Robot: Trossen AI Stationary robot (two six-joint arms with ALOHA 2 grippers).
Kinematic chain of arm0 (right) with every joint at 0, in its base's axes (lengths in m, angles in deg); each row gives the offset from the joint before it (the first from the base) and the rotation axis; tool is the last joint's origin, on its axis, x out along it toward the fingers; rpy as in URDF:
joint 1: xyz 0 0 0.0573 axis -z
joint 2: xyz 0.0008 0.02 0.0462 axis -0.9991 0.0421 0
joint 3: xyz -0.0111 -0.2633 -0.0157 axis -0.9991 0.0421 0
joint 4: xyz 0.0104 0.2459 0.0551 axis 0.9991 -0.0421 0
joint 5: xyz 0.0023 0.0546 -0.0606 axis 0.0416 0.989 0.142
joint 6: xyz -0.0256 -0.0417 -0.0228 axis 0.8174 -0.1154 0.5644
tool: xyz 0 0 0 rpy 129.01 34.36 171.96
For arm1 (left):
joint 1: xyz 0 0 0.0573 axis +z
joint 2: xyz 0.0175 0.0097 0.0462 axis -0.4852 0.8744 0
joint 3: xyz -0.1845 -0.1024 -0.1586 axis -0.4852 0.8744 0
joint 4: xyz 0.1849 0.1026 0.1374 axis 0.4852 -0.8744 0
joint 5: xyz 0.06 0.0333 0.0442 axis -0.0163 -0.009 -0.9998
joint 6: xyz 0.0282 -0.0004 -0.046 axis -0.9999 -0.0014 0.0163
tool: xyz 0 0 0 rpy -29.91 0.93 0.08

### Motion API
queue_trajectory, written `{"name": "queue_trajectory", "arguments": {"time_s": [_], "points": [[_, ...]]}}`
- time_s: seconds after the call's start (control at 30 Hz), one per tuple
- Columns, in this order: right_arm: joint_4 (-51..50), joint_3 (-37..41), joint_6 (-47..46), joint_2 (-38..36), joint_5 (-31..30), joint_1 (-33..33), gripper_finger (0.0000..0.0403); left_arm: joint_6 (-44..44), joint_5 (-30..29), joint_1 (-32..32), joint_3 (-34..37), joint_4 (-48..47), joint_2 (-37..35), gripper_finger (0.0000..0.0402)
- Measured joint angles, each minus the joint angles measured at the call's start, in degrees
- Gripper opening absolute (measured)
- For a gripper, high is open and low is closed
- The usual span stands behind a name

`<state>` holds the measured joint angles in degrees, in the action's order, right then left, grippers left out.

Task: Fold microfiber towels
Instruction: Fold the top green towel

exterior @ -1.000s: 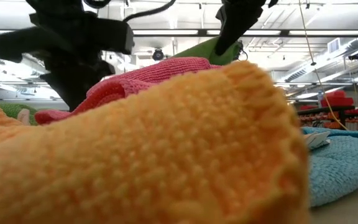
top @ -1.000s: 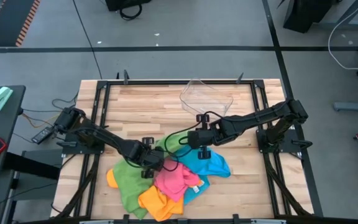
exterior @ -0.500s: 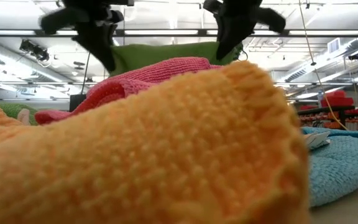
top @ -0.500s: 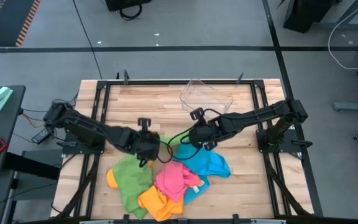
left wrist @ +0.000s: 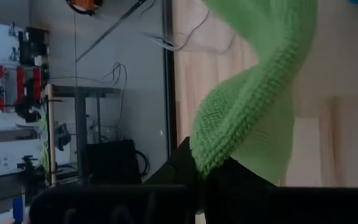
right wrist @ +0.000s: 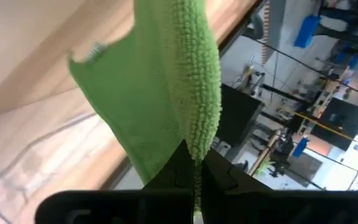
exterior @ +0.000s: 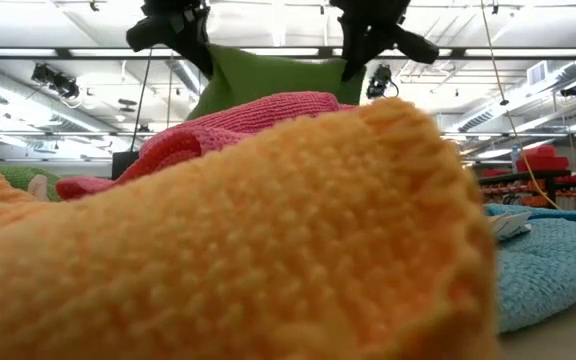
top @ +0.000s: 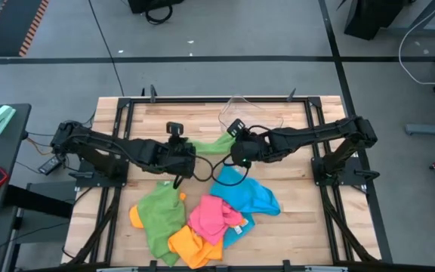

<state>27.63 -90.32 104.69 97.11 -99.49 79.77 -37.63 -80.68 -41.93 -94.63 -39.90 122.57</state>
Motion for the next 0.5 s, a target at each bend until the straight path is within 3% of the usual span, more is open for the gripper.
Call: {"name": "queue_trajectory", "arguments": {"time_s": [0.27,0.5], "points": [[1.62,2.25,-3.98,0.50,12.57,-2.72,0.0006,3.21,8.46,-3.04,3.32,5.83,-0.11,0.0012],[6.37,9.11,-5.45,1.21,13.91,-8.81,0.0006,6.88,11.33,-9.63,8.76,12.41,0.08,0.0008]]}}
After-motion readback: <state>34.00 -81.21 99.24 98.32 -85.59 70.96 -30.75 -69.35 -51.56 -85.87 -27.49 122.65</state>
